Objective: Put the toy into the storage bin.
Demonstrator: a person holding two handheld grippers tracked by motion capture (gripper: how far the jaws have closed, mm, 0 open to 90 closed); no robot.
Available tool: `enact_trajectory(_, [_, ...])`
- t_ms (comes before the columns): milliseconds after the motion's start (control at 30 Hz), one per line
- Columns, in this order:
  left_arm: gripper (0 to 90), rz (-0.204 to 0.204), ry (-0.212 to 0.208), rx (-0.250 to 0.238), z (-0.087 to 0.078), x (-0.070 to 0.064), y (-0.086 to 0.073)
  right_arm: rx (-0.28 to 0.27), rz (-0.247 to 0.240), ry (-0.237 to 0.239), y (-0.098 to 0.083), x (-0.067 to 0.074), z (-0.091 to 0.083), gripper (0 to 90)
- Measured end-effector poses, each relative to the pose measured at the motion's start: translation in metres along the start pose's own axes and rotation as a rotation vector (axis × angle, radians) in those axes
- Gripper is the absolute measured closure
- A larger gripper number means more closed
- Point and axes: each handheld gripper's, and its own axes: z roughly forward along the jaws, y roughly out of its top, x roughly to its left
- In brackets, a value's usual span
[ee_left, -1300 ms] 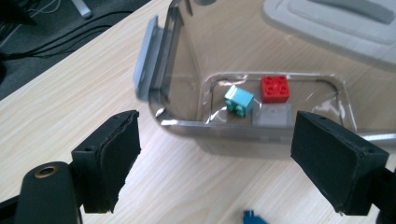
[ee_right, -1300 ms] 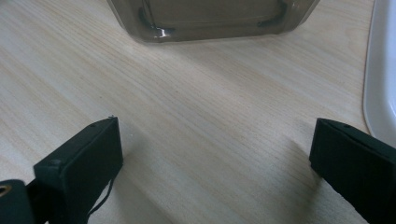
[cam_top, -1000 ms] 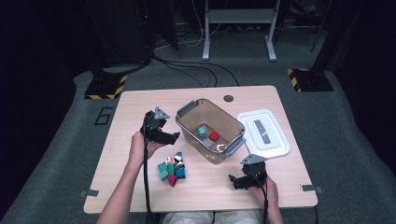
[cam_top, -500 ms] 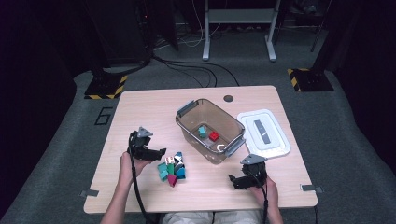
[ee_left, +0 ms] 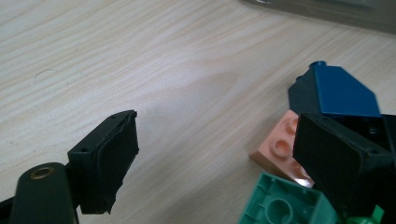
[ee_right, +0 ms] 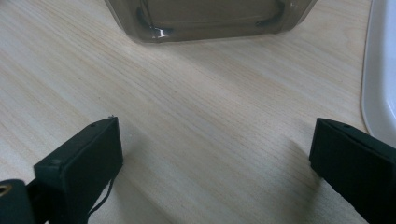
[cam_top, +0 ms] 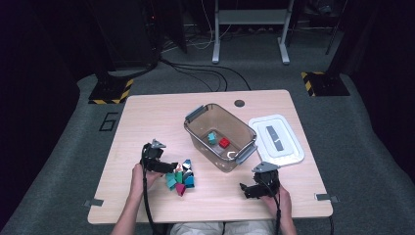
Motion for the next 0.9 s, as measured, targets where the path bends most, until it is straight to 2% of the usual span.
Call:
enact_trajectory(200, [13.4, -0.031, -0.017, -0.020, 0.003, 0.004, -0.003, 0.000, 0.000, -0.002, 0.000, 0.000, 0.000, 2.0])
enact_trajectory(333, [13.4, -0.058, 0.006, -0.033, 0.005, 0.008, -0.002, 0.000, 0.001, -0.003, 0.000, 0.000, 0.000, 2.0])
enact_trajectory(400, [13.4, -0.051, 0.011, -0.024, 0.004, 0.012, -0.001, 0.000, 0.000, -0.002, 0.000, 0.000, 0.000, 2.0])
enact_trajectory(433, [13.4, -0.071, 0.008, -0.031, 0.005, 0.013, -0.001, 0.000, 0.000, -0.003, 0.000, 0.000, 0.000, 2.0])
enact_trajectory(533, [13.4, -0.070, 0.020, -0.034, 0.005, 0.017, -0.001, -0.001, -0.004, -0.002, 0.000, -0.001, 0.000, 2.0])
enact_trajectory(667, [14.1, -0.096, 0.037, -0.041, 0.003, 0.021, 0.001, 0.000, 0.000, -0.003, 0.000, 0.000, 0.000, 2.0])
enact_trajectory(733, [14.1, -0.069, 0.031, -0.041, -0.003, 0.020, 0.005, -0.001, -0.003, -0.003, 0.000, 0.000, 0.000, 2.0])
enact_trajectory(767, [14.1, -0.075, 0.028, -0.054, -0.004, 0.017, 0.006, -0.001, -0.004, -0.003, 0.000, -0.001, 0.000, 2.0])
enact_trajectory(867, [14.0, -0.055, 0.022, -0.053, -0.008, 0.014, 0.008, -0.001, -0.002, -0.001, 0.000, -0.001, 0.000, 2.0])
enact_trajectory(900, [13.9, -0.037, 0.006, -0.047, -0.008, 0.011, 0.009, -0.002, 0.000, -0.002, 0.000, 0.000, 0.000, 2.0])
